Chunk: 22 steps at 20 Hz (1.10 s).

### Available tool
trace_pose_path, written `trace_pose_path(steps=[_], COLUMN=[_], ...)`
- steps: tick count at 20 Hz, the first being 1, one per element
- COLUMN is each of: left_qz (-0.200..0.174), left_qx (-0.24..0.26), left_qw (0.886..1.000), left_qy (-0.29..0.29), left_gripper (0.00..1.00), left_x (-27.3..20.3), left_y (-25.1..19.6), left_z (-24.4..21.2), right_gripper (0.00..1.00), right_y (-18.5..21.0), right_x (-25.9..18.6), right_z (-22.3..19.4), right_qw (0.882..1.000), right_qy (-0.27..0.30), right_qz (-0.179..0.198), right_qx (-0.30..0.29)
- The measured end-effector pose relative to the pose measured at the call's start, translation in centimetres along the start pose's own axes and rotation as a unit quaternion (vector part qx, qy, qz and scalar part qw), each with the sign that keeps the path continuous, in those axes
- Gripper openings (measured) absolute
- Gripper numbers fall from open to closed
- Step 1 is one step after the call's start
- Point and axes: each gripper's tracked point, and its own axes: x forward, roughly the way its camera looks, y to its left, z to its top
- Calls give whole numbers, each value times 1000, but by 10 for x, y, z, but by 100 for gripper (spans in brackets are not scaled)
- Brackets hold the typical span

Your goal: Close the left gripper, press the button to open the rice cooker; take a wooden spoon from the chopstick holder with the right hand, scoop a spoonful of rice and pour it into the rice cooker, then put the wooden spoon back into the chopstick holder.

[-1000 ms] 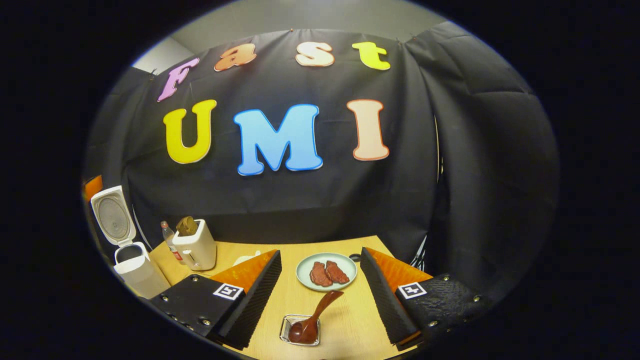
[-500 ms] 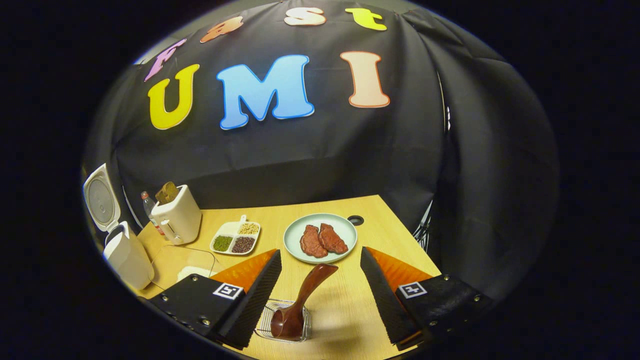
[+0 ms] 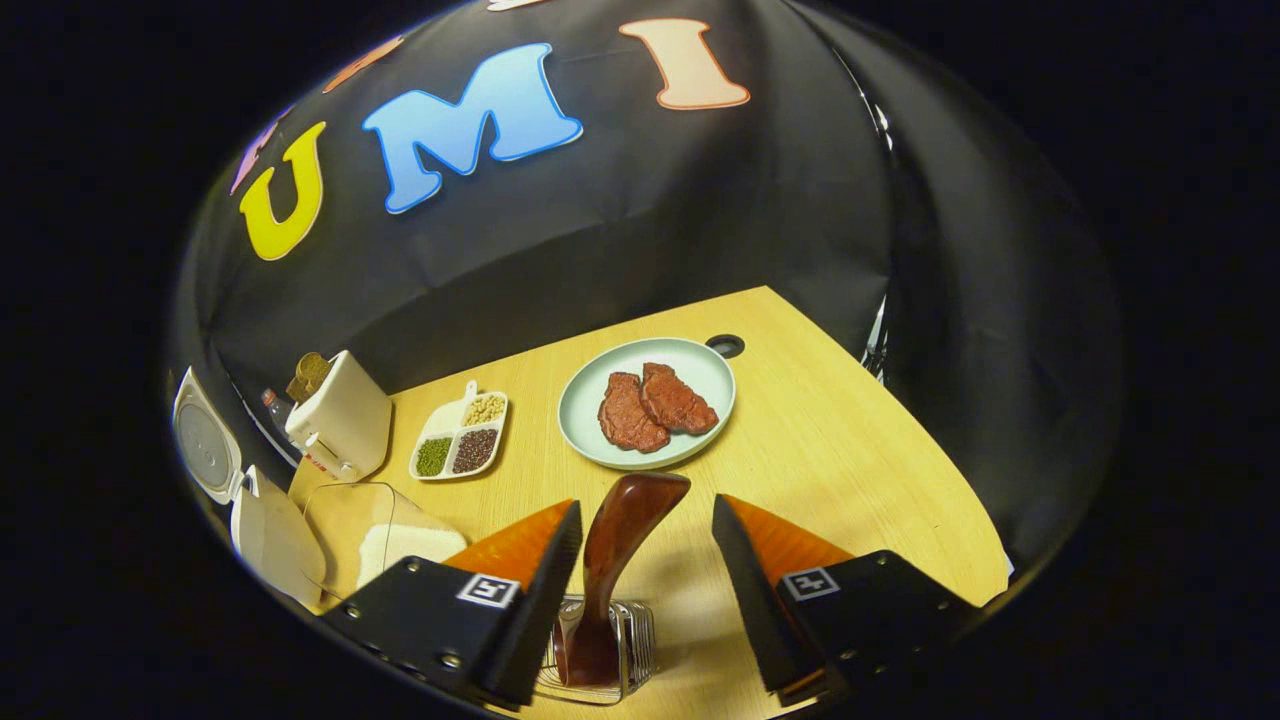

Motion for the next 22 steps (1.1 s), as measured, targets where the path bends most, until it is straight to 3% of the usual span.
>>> trace_pose_path(steps=[1, 2, 4, 5, 6, 7, 8, 9, 11, 17, 22], left_qz=[2, 2, 4, 4, 3, 2, 2, 2, 0, -29, -32], left_qx=[-2, -3, -4, -6, -7, -8, -9, -11, -17, -21, -17], left_qw=[1000, 1000, 1000, 1000, 1000, 1000, 1000, 1000, 1000, 999, 999], left_qy=[-2, -2, 1, 1, 0, 0, 1, 2, 1, -17, -16], left_gripper=[95, 96, 96, 96, 96, 96, 96, 96, 96, 95, 96], left_x=[-1, -1, -1, -1, -2, -2, -2, -2, -3, -6, -7], left_y=[2, 5, 10, 13, 14, 15, 16, 18, 20, 23, 41], left_z=[1, 0, -3, -3, -3, -4, -7, -8, -10, -4, -13], right_gripper=[73, 72, 38, 28, 28, 17, 17, 9, 3, 3, 2], right_y=[7, 9, 15, 21, 24, 28, 35, 37, 44, 68, 148], right_x=[3, 2, 2, -3, -12, -16, -23, -27, -43, -98, -130], right_z=[-2, -3, -2, 0, 2, 4, 5, 9, 15, 53, 79], right_qw=[1000, 999, 998, 998, 998, 998, 997, 998, 997, 994, 982], right_qy=[9, 18, 20, 16, 7, 1, -6, -17, -42, -96, -134], right_qz=[14, 17, 28, 44, 50, 58, 67, 63, 60, 58, 128], right_qx=[7, 20, 46, 43, 41, 32, 26, 14, -4, -14, -45])
